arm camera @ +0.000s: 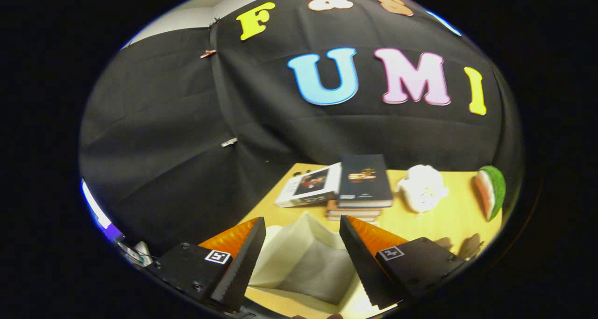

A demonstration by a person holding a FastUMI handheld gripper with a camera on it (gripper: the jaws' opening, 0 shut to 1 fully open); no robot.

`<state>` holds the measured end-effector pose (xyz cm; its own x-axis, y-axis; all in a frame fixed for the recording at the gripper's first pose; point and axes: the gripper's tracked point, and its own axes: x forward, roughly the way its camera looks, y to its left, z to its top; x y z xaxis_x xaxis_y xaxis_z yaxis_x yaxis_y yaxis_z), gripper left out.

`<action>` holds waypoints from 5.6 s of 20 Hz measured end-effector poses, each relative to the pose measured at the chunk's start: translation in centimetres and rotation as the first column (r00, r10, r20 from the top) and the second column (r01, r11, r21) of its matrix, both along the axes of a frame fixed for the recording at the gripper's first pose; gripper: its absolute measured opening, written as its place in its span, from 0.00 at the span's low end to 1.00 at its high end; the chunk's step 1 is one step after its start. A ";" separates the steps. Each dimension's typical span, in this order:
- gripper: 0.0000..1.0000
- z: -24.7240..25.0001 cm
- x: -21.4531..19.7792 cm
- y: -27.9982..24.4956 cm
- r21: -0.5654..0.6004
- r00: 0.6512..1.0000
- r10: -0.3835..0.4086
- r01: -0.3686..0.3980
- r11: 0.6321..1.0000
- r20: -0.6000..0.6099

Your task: Open the storage box then place both shoes into the box .Put the left shoe in first, then the right shoe, with the right side of both shoes facing outward in a uniform manner.

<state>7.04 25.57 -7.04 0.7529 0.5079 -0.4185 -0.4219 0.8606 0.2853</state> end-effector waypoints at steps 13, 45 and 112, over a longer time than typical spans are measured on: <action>0.98 -10.9 -0.8 -22.3 -0.196 0.943 -0.304 0.274 0.941 -0.138; 0.28 -32.7 1.1 -28.2 -0.180 0.770 -0.321 0.266 0.947 -0.551; 0.98 -7.6 -3.8 3.3 0.005 0.960 -0.077 0.081 0.997 -0.271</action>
<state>3.28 28.84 -14.61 0.6509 0.4595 -0.6044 -0.2582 0.8826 0.3929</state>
